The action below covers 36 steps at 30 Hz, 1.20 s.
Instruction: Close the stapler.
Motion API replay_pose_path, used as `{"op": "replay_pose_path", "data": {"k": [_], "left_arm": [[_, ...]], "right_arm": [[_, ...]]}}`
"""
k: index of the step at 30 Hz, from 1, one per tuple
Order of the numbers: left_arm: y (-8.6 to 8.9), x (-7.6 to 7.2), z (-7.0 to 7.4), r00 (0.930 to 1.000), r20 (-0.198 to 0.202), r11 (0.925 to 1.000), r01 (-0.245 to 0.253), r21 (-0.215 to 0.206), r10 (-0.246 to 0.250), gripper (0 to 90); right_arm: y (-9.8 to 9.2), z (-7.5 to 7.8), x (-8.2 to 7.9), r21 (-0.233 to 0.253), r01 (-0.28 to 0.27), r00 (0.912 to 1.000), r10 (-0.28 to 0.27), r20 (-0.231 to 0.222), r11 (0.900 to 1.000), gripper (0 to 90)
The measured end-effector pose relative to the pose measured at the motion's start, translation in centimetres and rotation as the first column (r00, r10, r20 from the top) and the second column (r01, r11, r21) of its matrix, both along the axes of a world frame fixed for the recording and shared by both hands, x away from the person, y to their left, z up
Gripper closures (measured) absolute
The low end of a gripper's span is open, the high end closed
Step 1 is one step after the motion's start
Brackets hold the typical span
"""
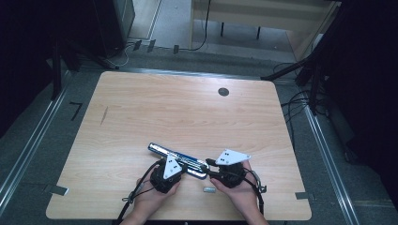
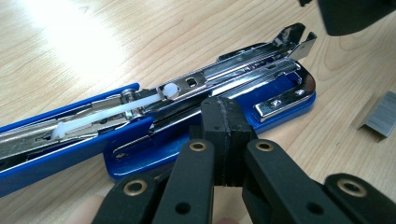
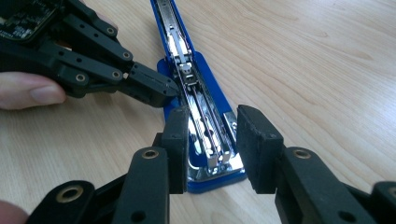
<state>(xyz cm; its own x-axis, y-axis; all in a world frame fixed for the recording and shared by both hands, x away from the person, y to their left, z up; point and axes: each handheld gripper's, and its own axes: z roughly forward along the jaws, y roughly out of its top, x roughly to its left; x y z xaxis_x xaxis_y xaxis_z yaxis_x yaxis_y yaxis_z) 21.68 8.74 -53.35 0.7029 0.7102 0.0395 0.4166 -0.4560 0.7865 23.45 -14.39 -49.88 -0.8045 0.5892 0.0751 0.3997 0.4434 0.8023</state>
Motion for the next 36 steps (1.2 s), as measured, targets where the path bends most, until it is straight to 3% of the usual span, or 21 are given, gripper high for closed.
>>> {"op": "replay_pose_path", "data": {"k": [11,20,36], "left_arm": [[0.0,0.0,0.0,1.0000,-0.001,1.0000,0.001,0.001,-0.001,90.0],[0.0,0.0,0.0,1.0000,0.001,1.0000,0.002,0.004,-0.002,90.0],[0.0,0.0,0.0,1.0000,-0.001,1.0000,0.001,0.002,-0.001,90.0]], "right_arm": [[-1.3,-0.3,-1.3,0.001,0.012,0.9999,-0.012,-0.006,1.000,65.5],[-2.9,-1.4,-2.4,-0.023,0.011,0.9991,-0.011,-0.041,1.000,64.7],[-3.0,-3.0,-3.2,-0.052,-0.059,0.9955,0.055,-0.077,0.997,61.0]]}}
